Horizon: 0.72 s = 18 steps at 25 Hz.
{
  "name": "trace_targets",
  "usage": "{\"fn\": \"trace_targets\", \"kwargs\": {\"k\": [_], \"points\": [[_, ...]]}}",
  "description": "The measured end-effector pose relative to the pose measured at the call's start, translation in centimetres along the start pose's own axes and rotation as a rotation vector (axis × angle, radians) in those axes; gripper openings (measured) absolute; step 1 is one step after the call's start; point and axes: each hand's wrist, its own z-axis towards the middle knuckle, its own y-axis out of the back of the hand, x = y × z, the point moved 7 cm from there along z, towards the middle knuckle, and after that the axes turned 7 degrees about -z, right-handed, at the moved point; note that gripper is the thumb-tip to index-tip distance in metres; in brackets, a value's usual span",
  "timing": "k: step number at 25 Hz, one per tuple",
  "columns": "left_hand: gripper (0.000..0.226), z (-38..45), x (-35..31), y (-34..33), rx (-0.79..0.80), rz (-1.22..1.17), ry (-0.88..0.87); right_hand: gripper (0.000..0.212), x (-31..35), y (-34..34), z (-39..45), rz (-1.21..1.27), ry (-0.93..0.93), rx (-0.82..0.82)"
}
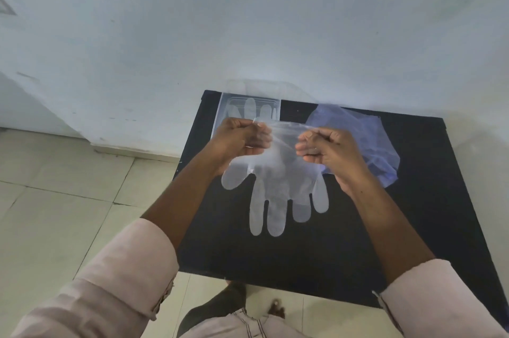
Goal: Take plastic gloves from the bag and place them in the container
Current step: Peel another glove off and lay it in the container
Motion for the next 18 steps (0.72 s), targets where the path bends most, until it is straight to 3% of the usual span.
{"fn": "trace_targets", "kwargs": {"k": [3, 8, 12, 15, 18], "points": [[0.018, 4.6, -2.6, 3.3, -0.027, -0.022, -0.013, 0.017, 1.9, -2.4, 5.5, -0.017, -0.029, 0.004], [0.025, 13.9, -5.3, 8.0, -0.104, -0.034, 0.070, 0.016, 5.0, -5.8, 16.1, -0.018, -0.084, -0.030], [0.022, 20.2, -7.7, 10.5, -0.146, 0.022, 0.006, 0.012, 7.3, -6.8, 22.2, -0.049, -0.061, -0.114], [0.020, 22.7, -10.1, 11.2, -0.148, 0.063, -0.122, 0.019, 9.9, -6.9, 24.6, -0.121, 0.102, -0.246], [0.020, 21.8, -13.2, 11.5, -0.188, 0.078, -0.392, 0.018, 12.5, -6.5, 23.9, -0.141, 0.367, -0.388]]}}
